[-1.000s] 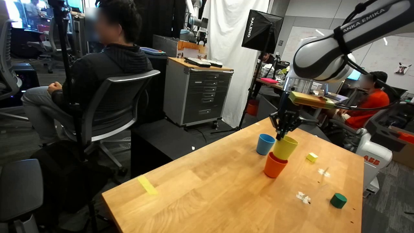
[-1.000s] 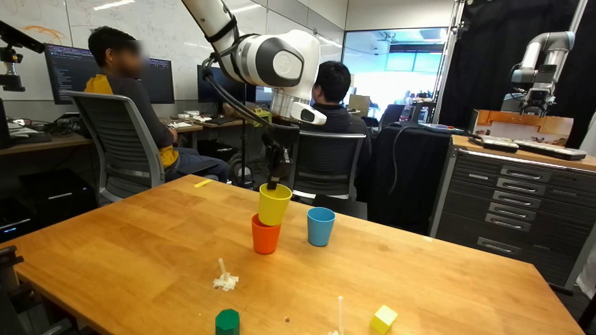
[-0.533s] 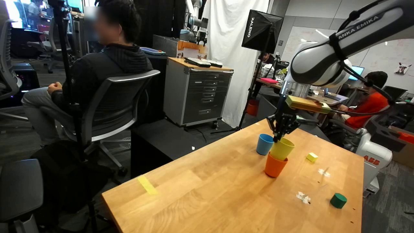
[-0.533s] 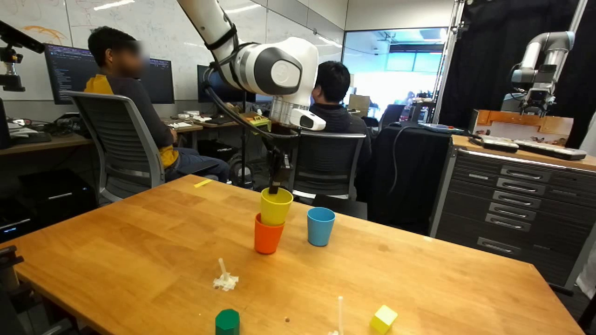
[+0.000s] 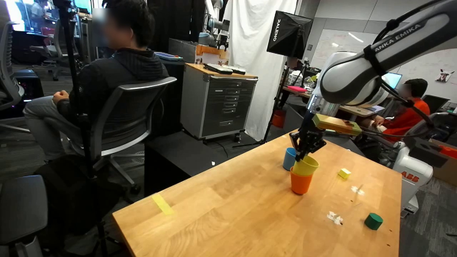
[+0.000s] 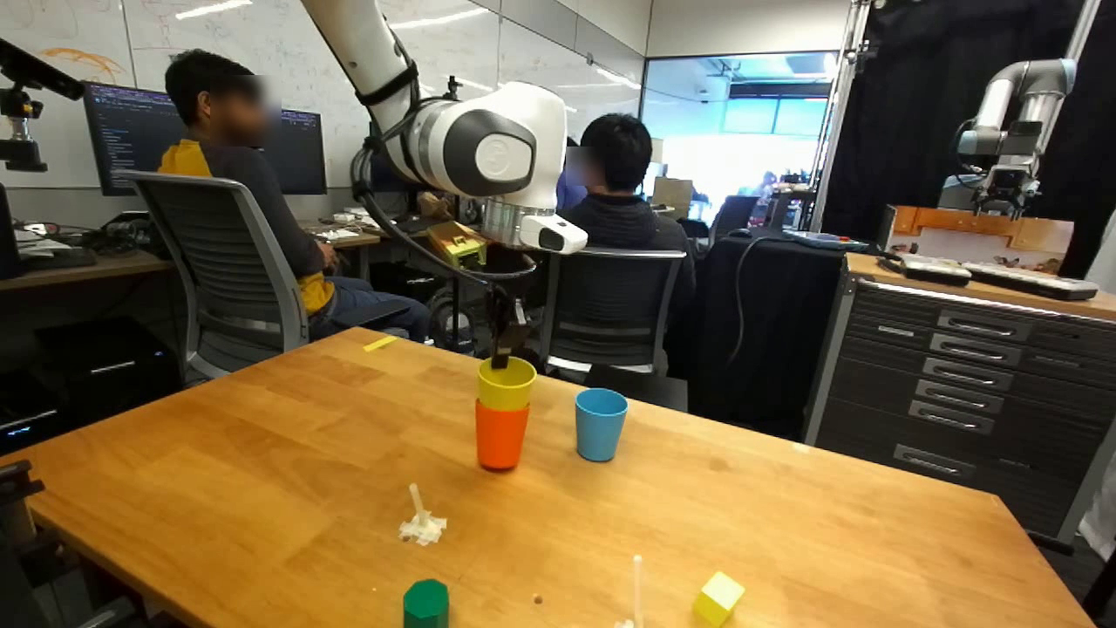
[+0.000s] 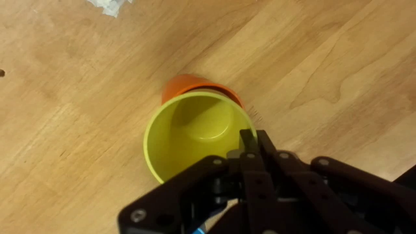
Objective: Stack the orange, yellow and blue cups together
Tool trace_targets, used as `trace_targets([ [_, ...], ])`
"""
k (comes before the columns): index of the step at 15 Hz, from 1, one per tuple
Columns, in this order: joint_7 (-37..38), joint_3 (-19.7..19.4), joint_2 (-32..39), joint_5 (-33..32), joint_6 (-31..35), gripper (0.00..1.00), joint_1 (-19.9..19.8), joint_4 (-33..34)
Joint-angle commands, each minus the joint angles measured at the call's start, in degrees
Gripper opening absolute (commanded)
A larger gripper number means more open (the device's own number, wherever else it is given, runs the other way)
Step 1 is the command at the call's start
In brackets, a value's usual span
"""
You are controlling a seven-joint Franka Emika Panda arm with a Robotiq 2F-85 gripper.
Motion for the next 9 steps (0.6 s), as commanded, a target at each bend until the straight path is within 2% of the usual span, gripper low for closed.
trace_targets([
  [1,-2.1,0.52,-1.68,0.5,2.74,0.01,0.73,-4.35],
  [7,-1.56,-0.37,-1.91,-0.43,7.53,0.01,2.14,-8.6],
  [9,-1.46,-0.5,-2.22,-0.53,8.43,0.07,2.32,-9.22],
])
